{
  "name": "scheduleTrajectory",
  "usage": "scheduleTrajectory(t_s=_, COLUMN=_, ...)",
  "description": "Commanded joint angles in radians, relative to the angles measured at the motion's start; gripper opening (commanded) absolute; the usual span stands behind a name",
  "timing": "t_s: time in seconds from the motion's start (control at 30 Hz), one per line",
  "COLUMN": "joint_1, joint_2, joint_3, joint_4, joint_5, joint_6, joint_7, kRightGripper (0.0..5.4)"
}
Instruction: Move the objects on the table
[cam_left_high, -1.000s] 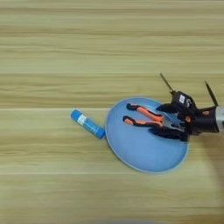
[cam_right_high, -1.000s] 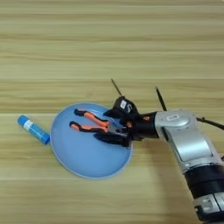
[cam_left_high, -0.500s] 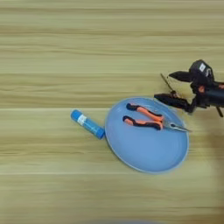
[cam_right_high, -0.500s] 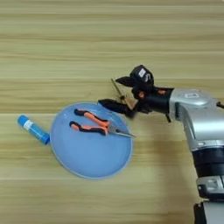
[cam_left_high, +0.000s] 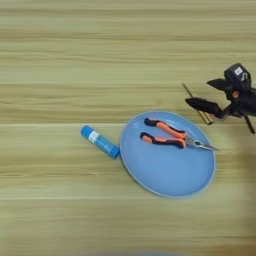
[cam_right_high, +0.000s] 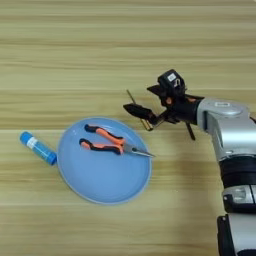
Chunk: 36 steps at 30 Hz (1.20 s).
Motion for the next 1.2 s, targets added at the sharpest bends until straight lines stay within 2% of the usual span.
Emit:
scheduleTrajectory(t_s=0.03, joint_1=-0.089, joint_2=-0.026, joint_3=-0.016, joint_4=-0.005, joint_5=-0.014, joint_6=-0.042, joint_7=-0.041, kRightGripper=5.35)
scheduleTrajectory(t_s=0.73, joint_1=-0.104, joint_2=0.015, joint_3=0.010, joint_4=0.129, joint_5=-0.107, joint_6=-0.116, joint_7=-0.146, kRightGripper=5.35)
scheduleTrajectory(t_s=1.17, joint_1=-0.126, joint_2=0.027, joint_3=0.010, joint_4=0.223, joint_5=-0.129, joint_6=-0.153, joint_7=-0.154, kRightGripper=5.35)
scheduleTrajectory(t_s=1.2, joint_1=-0.129, joint_2=0.027, joint_3=0.011, joint_4=0.229, joint_5=-0.130, joint_6=-0.155, joint_7=-0.154, kRightGripper=5.21)
